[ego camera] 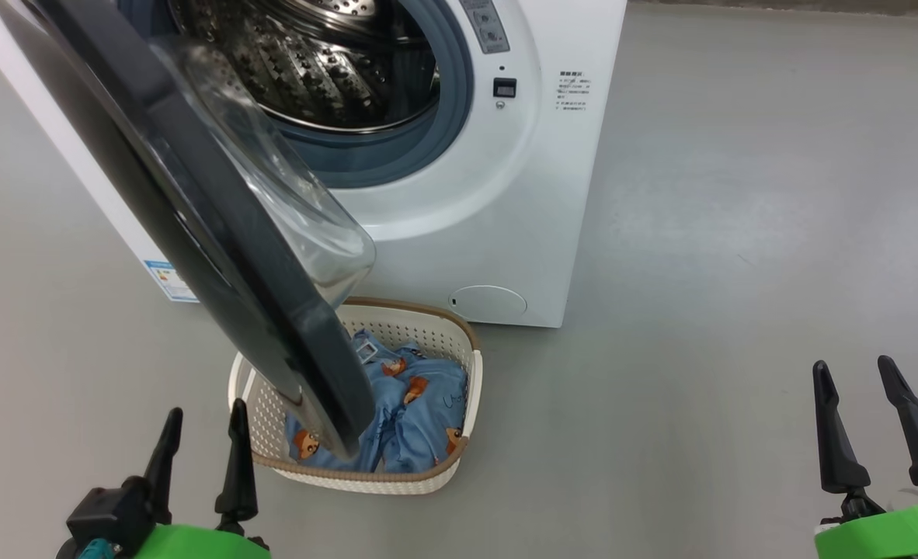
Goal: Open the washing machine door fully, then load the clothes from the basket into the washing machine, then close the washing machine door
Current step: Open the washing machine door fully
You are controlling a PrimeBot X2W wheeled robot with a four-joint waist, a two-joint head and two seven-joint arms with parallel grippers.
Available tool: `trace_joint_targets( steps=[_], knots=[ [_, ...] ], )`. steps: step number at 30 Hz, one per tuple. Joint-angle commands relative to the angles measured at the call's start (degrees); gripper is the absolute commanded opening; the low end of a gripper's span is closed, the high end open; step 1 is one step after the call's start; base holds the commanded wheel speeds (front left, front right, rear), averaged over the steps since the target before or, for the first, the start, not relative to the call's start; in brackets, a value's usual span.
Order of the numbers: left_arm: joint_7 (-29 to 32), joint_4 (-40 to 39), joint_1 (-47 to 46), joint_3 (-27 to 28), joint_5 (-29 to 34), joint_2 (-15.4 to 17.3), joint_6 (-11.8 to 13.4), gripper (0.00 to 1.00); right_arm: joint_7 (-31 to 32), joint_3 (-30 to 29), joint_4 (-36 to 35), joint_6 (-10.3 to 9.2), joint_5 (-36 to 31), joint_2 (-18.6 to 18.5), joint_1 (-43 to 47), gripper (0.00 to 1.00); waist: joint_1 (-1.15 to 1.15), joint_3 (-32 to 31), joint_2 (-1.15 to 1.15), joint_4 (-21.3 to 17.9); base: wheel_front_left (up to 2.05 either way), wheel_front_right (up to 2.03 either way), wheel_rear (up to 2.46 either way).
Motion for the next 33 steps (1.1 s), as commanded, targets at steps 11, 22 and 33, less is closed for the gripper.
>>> trace_joint_targets(
  steps=[11, 22, 33],
  knots=[
    [-0.4, -2.3, -2.4, 3.3, -1.5, 1.0, 0.0, 0.00, -0.7, 1.1, -1.5, 0.41, -1.5, -1.1, -1.0, 1.00, 0.00, 0.3, 0.00, 0.1, 0.00, 0.00, 0.00],
    [0.3, -24.7, -3.7, 3.3, 0.5, 0.7, 2.2, 0.00, -0.7, 1.6, -1.6, 0.41, -2.3, -0.5, -0.9, 1.00, 0.00, 0.0, 0.00, 0.0, 0.00, 0.00, 0.00],
    [6.8, -32.1, -5.0, -20.8, -4.6, 0.5, 4.2, 0.00, -0.7, 2.5, -1.2, 0.41, -2.6, -0.4, -2.0, 1.00, 0.00, 1.0, 0.00, -0.8, 0.00, 0.00, 0.00]
  ],
)
